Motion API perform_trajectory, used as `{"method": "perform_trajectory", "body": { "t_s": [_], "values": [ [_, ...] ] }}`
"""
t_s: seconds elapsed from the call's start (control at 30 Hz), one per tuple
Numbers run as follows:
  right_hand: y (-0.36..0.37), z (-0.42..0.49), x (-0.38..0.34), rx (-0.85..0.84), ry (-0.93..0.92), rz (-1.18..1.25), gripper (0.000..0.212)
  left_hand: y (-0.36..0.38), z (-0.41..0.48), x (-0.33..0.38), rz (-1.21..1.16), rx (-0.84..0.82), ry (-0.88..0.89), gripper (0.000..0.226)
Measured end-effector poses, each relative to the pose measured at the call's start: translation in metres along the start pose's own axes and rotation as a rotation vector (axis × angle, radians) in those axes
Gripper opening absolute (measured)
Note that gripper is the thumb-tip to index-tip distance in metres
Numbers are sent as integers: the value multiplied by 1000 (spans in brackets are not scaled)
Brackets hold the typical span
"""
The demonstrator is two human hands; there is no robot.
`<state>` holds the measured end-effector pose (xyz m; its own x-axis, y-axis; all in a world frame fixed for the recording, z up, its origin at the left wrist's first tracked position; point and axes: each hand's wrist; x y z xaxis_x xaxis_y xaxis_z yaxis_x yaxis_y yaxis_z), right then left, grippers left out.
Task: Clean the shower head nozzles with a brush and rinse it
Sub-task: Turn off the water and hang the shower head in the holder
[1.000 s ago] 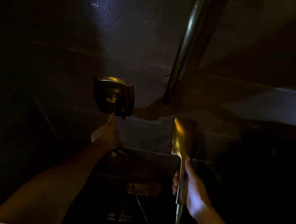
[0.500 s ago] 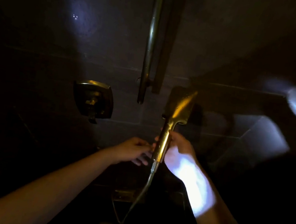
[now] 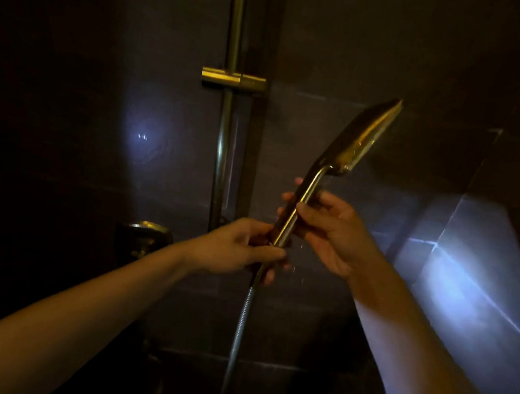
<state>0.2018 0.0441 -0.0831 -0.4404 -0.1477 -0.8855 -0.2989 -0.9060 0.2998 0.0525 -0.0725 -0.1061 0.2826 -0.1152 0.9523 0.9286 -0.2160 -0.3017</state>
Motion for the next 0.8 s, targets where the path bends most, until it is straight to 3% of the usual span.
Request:
{"method": "perform_trajectory", "body": {
  "t_s": [0.1,0.27,0.4,0.53,0.7,0.8],
  "values": [
    [11,19,-53,-9,-56,-245,42,-13,10,45,11,-19,89,35],
    [29,60,-111,72,-137,-693,25,-21,43,88,207,383,123,31],
    [38,94,-139,108,-83,-858,20,-34,60,121,249,543,138,24],
    [47,128,-162,162,-14,-1009,40,-58,68,153,269,594,86,20],
    [57,170,-181,211,-95,-1066,27,-102,71,189,393,608,23,30],
    [64,198,-184,280,-139,-1100,39,-130,75,203,518,668,16,29]
  ]
}}
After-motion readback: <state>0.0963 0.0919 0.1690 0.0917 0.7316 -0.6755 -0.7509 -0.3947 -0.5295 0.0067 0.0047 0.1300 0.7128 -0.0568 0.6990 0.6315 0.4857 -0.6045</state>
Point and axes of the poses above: each hand's wrist, its own z-axis towards the middle knuckle, its own y-axis out of the palm, x = y × z, and after that the axes turned 12 degrees about -x, right-handed
